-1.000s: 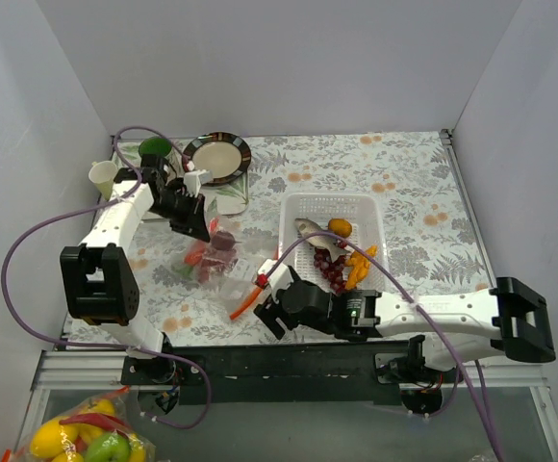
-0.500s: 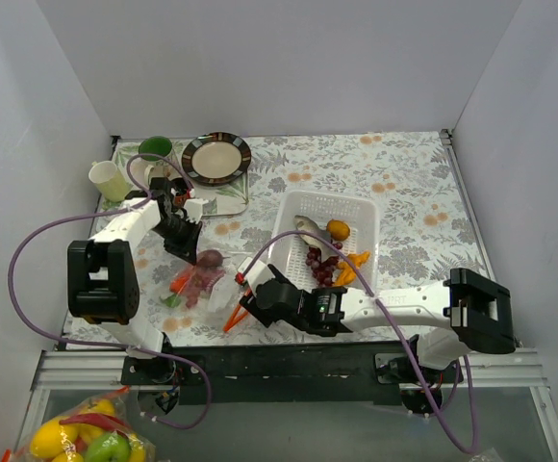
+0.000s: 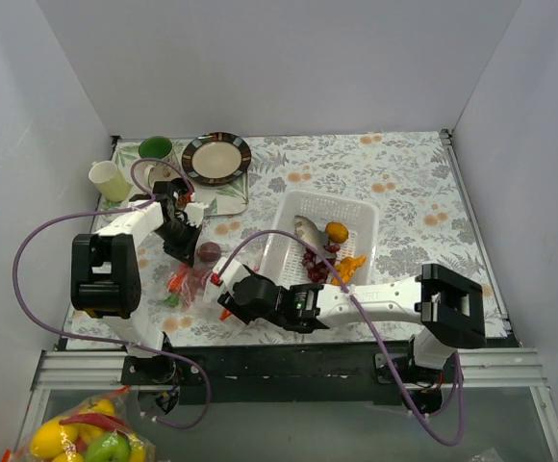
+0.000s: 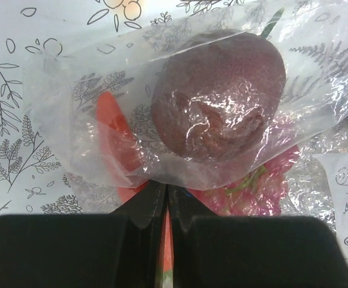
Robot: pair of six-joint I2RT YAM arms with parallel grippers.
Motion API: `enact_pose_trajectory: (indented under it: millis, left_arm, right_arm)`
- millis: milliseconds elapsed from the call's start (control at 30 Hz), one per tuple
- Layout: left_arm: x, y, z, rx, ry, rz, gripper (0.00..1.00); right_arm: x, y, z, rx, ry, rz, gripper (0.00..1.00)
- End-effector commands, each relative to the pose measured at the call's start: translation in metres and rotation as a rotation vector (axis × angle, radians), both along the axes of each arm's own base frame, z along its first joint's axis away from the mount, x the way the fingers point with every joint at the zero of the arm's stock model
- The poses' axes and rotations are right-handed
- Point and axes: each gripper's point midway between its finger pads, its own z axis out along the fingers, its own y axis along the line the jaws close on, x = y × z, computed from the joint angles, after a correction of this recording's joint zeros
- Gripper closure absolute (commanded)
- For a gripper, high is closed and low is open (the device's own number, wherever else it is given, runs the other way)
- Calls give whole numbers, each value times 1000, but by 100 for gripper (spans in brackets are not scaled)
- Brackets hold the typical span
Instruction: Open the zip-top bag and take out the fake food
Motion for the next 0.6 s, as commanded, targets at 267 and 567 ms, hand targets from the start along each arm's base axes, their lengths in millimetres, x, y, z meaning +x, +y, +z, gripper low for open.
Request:
enact_pose_trajectory:
  millis: [267,567]
  left_arm:
    - [4,1,-4,3,-20,-23,100]
    - [4,-2,-3,-20,-15,-16,100]
  right_arm:
    - [11,-97,-32,-56,64,-157,47]
    - [2,-35,-6,73,107,-9,46]
